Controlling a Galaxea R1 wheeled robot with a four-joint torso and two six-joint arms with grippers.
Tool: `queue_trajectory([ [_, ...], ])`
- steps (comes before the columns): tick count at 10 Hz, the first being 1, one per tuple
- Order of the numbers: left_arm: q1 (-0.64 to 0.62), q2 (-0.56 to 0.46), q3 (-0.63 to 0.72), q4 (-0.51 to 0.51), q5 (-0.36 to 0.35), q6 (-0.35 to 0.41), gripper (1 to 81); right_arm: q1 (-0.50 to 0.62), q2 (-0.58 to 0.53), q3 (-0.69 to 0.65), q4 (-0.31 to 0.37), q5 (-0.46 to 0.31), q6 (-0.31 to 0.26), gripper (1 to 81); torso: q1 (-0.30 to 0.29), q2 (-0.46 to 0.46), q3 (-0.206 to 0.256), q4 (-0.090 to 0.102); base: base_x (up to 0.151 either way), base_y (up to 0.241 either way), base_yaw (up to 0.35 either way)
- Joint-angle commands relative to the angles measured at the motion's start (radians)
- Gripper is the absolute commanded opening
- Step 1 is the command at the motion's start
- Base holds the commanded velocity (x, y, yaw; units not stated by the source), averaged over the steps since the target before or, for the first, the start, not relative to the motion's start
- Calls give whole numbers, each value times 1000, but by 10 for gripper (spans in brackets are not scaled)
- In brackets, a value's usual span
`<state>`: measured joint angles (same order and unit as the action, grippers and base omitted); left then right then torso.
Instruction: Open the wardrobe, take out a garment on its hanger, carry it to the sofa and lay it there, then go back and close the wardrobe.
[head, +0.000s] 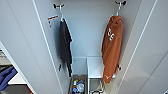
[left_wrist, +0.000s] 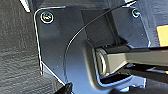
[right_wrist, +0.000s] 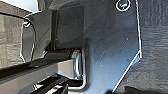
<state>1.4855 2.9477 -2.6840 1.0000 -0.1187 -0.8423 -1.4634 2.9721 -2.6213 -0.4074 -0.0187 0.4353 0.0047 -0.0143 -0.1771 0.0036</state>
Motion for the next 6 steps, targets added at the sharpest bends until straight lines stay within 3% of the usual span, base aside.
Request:
queue_trajectory([
  [1,-17,82,-97,-1,44,-26,811,-53,78,-37,-74,-53,2,811,0,0,0,0,0,0,0],
  [6,-15,85,-97,-1,44,-27,811,-65,104,-42,-73,-52,3,811,-1,0,1,0,0,0,0],
])
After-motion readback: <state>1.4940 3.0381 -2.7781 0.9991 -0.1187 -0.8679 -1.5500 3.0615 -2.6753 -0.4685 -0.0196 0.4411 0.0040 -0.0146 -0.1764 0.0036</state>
